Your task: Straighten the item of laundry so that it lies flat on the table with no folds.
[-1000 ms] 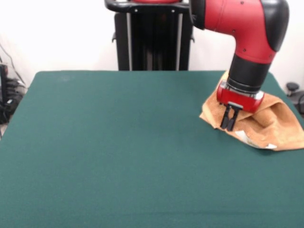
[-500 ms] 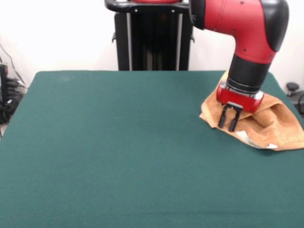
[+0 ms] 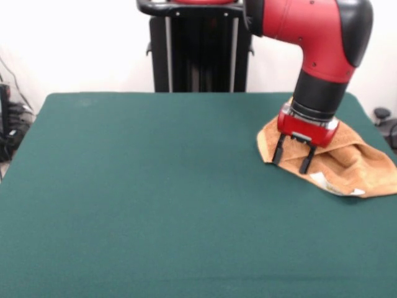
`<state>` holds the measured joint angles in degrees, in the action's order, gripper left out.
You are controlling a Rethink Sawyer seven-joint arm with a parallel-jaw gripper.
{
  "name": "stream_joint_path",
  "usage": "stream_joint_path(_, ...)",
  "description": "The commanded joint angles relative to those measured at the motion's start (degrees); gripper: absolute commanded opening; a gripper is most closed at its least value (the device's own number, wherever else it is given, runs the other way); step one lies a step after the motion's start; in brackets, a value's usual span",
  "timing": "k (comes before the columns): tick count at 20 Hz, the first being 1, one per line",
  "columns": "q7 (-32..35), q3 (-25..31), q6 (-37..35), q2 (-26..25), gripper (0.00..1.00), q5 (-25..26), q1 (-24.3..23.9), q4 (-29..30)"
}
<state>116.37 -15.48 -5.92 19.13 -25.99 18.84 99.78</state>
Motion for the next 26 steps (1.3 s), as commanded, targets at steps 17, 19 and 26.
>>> stream_joint_path(17, 10.95, 5.53, -9.12, 1.97, 1.00, -1.28, 0.01, 3.35)
stream_joint_path(19, 10.95, 5.48, -10.56, 3.01, 1.00, -1.25, -0.04, 3.63)
stream_joint_path(26, 11.09, 6.22, -12.07, 5.43, 1.00, -1.14, -0.41, 5.43)
